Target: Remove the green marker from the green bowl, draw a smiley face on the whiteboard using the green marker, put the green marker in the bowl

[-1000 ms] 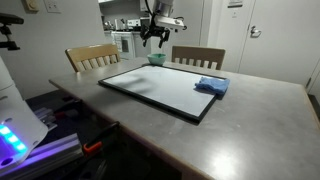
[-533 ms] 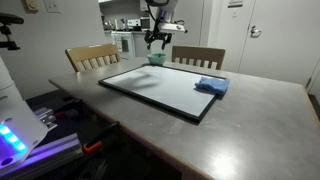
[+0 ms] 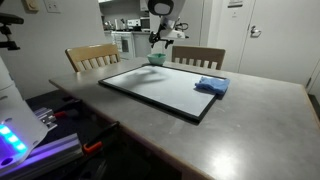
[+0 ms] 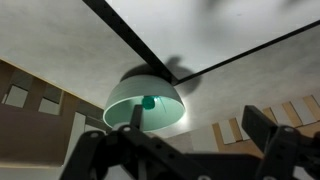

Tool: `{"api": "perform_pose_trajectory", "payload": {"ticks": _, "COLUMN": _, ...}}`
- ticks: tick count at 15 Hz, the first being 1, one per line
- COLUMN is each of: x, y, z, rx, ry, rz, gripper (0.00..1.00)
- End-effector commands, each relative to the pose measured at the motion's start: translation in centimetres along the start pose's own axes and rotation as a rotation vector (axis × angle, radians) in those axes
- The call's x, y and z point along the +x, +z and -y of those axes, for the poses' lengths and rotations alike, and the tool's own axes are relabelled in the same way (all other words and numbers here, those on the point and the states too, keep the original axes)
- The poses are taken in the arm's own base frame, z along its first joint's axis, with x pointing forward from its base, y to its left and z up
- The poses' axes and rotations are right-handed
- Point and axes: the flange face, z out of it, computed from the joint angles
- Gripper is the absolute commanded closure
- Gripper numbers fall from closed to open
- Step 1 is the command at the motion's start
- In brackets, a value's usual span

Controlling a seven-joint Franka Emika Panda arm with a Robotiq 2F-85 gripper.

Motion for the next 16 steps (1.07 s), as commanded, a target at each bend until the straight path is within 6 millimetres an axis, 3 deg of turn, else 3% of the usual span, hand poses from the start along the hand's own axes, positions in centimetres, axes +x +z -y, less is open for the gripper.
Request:
{"api": "perform_pose_trajectory", "payload": {"ticks": 1, "x": 0.3, "y": 1.6, "z": -1.6, "rx": -0.004, "ry": -0.014, "rz": -0.081, "gripper": 0.0}}
{"api": "perform_pose_trajectory", "payload": {"ticks": 10, "x": 1.5, "y": 5.9, "z": -1.8, "rx": 0.001, "ry": -0.05, "rz": -0.166, "gripper": 0.0}}
{"api": "perform_pose_trajectory", "payload": {"ticks": 16, "x": 1.7, "y": 6.7, "z": -1.9, "rx": -0.073, "ry": -0.034, "rz": -0.255, "gripper": 0.0}}
